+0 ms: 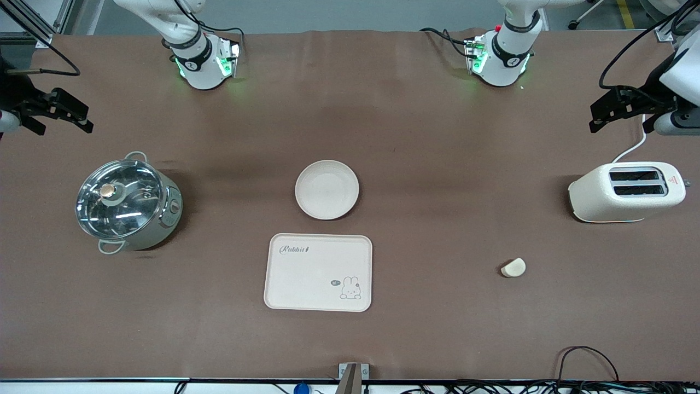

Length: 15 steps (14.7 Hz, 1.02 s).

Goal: Place bun in plate and plate on tray
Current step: 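Lower the left gripper onto the white bun and grasp it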

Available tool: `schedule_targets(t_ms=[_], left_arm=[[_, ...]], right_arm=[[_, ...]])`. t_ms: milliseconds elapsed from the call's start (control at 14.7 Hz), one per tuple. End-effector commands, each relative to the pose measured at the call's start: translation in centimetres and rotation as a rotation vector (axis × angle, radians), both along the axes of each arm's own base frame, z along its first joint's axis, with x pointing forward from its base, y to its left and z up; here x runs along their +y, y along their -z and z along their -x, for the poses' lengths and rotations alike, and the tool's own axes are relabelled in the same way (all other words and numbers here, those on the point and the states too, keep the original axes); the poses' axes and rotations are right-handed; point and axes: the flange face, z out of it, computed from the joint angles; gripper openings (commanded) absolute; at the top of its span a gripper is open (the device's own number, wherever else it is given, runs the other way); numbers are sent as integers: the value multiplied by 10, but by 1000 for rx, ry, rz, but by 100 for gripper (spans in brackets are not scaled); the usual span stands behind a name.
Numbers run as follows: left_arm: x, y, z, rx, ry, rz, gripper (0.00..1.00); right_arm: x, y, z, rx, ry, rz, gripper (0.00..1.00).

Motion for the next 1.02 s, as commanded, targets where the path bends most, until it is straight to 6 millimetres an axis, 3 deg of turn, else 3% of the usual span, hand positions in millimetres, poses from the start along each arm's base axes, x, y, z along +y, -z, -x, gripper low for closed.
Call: schedule_targets(t_ms=[0,204,476,681,953], left_arm=[[8,34,-29,44,10,4,100],[6,91,-70,23,18,-11,100],[4,188,-119,18,0,17,100],[1,243,-143,3,-33,32,100],[-8,324,-164,-5,-140,51,100]], right_arm=[[-1,-5,0,-6,8,13,100],[-1,-2,3,24,8,10,100],[17,2,8,70,-28,5,100],[40,3,13,96,-76,12,100],[52,5,14,101,-99,13,100]])
